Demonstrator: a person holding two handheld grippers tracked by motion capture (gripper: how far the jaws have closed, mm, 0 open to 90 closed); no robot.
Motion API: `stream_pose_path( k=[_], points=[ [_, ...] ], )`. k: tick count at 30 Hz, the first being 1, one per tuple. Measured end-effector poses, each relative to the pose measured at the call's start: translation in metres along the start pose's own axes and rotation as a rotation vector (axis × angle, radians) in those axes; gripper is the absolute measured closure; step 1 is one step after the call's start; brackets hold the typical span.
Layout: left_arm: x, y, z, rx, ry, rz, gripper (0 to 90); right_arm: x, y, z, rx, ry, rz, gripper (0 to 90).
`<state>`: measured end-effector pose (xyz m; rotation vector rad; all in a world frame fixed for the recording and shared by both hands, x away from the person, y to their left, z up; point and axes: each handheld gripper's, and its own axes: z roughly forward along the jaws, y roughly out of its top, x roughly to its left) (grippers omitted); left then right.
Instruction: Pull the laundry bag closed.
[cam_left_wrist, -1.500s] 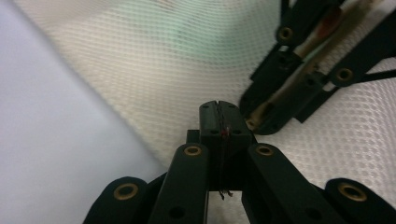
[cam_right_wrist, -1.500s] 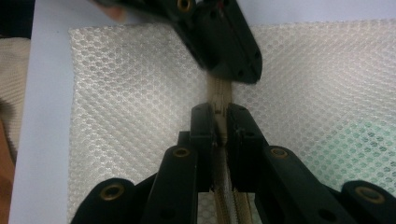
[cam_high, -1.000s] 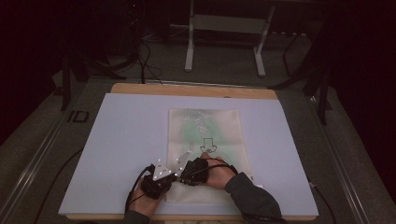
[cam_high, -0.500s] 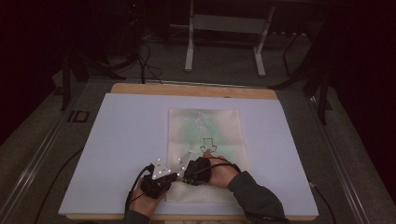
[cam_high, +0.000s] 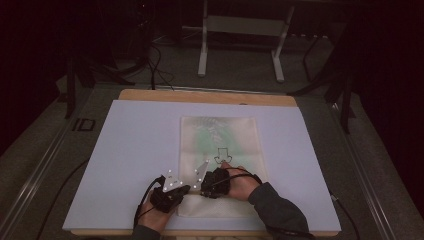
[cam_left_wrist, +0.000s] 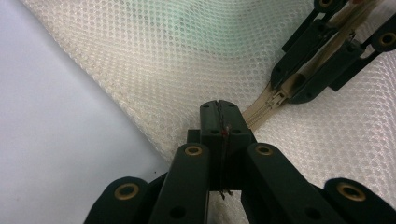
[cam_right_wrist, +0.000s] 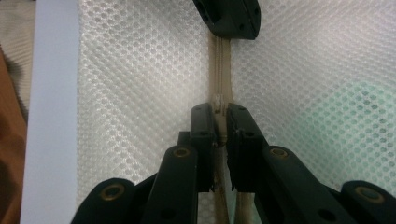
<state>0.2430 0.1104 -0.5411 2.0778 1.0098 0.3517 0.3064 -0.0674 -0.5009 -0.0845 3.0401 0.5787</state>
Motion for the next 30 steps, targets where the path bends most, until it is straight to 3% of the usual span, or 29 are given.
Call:
stream_pose_path(
  k=[30],
  points=[
    [0.001, 0.000, -0.001, 0.003, 0.000, -0.009, 89.1, -0.002, -0.018, -0.008, -0.008, 0.007, 0.030, 82.2]
  ],
)
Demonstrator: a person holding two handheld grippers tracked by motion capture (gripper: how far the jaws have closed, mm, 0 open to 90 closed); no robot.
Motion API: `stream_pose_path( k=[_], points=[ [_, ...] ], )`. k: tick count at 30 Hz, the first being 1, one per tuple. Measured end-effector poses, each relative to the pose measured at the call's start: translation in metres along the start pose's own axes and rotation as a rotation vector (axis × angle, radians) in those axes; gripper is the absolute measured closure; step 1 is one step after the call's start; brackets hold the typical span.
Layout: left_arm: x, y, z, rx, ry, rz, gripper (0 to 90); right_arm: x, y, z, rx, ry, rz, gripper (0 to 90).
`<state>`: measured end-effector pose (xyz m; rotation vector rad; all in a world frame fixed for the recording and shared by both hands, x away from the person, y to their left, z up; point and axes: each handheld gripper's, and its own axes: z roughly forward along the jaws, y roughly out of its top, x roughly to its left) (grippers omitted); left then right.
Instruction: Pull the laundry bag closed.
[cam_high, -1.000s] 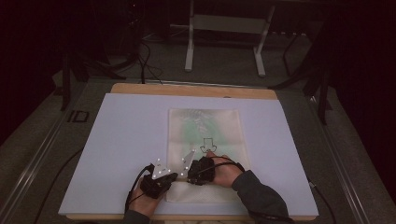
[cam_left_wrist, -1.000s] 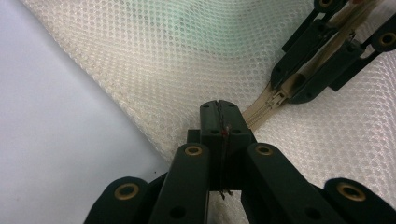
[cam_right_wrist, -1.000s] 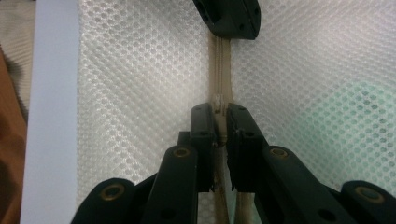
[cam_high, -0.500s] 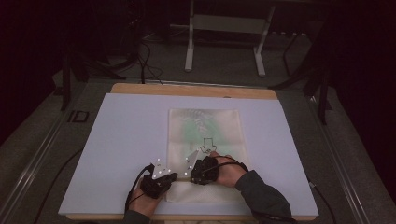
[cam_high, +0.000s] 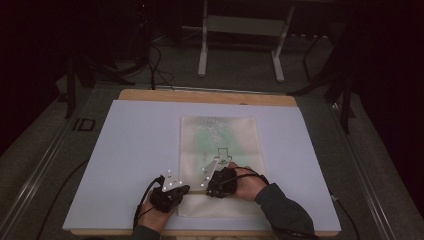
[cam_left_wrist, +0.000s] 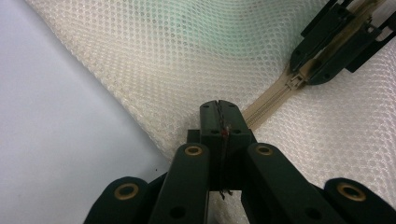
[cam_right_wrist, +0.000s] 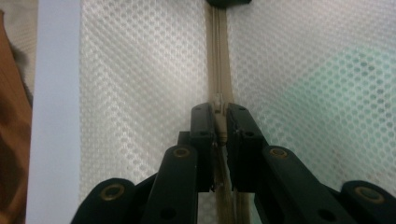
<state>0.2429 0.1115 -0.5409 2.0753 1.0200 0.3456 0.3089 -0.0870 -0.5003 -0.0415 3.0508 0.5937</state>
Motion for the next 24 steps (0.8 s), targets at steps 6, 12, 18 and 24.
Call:
stream_pose_path(
  k=[6, 12, 18, 24],
  points=[
    [0.000, 0.000, 0.000, 0.001, 0.000, -0.001, 89.1, 0.000, -0.002, -0.002, 0.001, 0.002, 0.006, 82.2],
    [-0.001, 0.000, 0.000, 0.001, 0.005, 0.005, 89.2, 0.000, -0.002, -0.003, -0.002, 0.001, 0.003, 82.2],
    [-0.001, 0.000, 0.000, 0.001, 0.008, 0.006, 89.2, 0.000, -0.006, -0.004, 0.008, 0.000, 0.007, 82.2],
    [-0.001, 0.000, 0.000, 0.001, 0.009, 0.008, 89.2, 0.000, -0.011, -0.008, 0.007, -0.002, 0.012, 82.2]
  ],
)
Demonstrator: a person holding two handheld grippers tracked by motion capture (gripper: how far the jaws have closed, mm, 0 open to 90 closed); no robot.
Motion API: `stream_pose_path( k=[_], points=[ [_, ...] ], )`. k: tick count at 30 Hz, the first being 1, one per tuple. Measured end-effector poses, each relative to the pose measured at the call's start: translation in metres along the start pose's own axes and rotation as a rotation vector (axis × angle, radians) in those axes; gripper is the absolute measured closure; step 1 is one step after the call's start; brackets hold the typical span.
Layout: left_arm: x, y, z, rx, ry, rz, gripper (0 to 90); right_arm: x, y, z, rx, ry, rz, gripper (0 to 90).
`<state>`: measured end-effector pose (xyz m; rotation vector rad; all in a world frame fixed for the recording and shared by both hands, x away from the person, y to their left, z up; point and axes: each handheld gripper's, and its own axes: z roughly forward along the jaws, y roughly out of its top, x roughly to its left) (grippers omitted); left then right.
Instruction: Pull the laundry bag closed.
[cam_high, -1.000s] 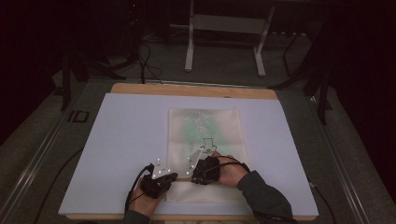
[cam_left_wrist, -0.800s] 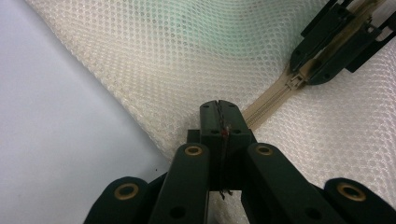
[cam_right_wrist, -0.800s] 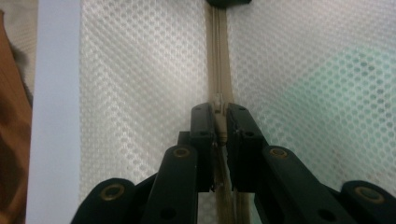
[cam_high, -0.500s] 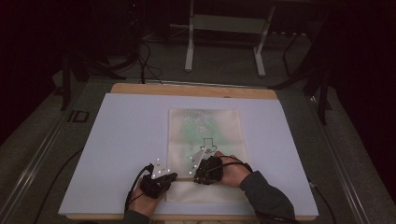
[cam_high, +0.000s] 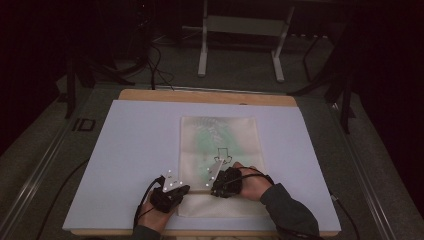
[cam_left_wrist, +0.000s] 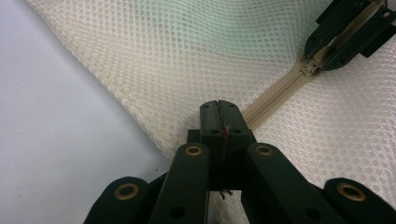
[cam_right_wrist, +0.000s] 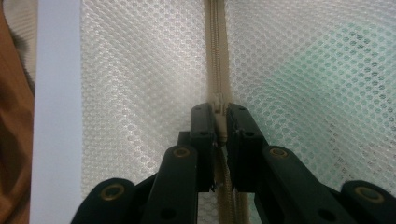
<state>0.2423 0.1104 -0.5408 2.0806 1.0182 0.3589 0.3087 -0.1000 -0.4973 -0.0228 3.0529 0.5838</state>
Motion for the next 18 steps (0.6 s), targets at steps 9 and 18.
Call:
stream_pose_path(
  k=[9, 18],
  points=[
    [-0.0002, 0.0000, 0.0000, 0.000, 0.002, 0.002, 89.2, 0.0003, -0.0019, -0.0019, 0.011, -0.006, -0.002, 82.2],
    [-0.0003, 0.0000, 0.0000, 0.000, 0.002, 0.003, 89.2, -0.0002, -0.0064, -0.0039, 0.013, -0.001, 0.003, 82.2]
  ],
)
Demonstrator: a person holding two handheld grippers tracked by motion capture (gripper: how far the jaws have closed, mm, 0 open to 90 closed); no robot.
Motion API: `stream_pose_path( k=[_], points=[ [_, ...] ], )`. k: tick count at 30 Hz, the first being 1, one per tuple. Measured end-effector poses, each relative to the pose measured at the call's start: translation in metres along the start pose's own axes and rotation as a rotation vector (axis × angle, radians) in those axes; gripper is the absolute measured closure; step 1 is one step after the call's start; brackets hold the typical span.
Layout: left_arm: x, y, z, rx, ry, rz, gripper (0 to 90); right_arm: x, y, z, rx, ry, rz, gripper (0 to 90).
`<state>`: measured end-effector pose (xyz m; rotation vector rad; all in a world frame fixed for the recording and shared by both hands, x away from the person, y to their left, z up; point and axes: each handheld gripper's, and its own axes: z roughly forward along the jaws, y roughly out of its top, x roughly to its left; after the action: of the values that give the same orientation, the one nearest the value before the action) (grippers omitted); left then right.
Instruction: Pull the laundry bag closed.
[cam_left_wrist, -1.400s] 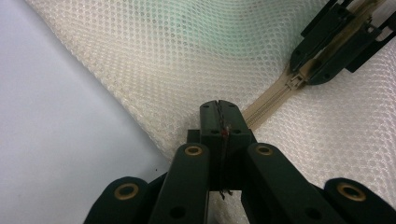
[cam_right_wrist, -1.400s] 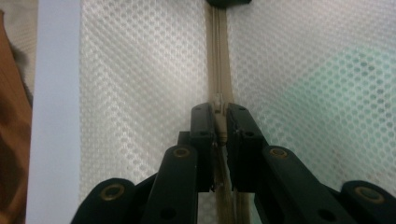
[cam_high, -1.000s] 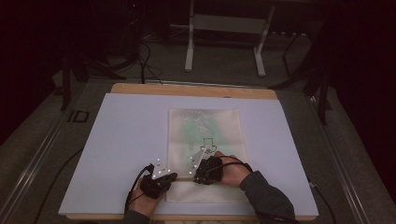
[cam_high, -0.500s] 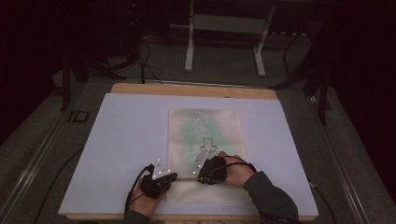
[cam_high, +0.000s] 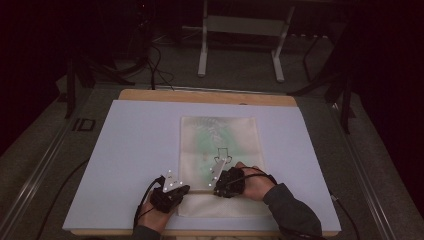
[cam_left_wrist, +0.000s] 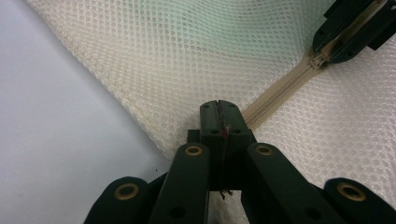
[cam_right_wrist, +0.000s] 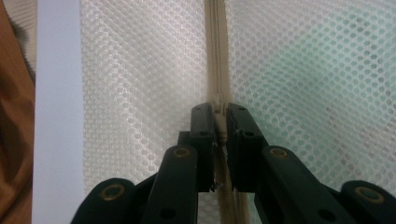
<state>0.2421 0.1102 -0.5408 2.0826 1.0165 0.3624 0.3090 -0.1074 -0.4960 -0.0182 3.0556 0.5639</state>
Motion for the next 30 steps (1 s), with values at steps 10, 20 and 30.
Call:
stream_pose_path(
  k=[10, 20, 30],
  points=[
    [0.000, 0.000, 0.000, -0.001, 0.000, -0.002, 89.2, -0.001, -0.008, -0.004, -0.005, -0.002, 0.013, 82.2],
    [0.000, 0.000, 0.000, 0.000, 0.000, -0.002, 89.2, 0.000, -0.013, -0.007, -0.003, -0.005, 0.022, 82.2],
    [0.000, 0.000, 0.000, -0.001, 0.000, -0.002, 89.2, -0.001, -0.020, -0.010, -0.007, -0.006, 0.038, 82.2]
  ],
)
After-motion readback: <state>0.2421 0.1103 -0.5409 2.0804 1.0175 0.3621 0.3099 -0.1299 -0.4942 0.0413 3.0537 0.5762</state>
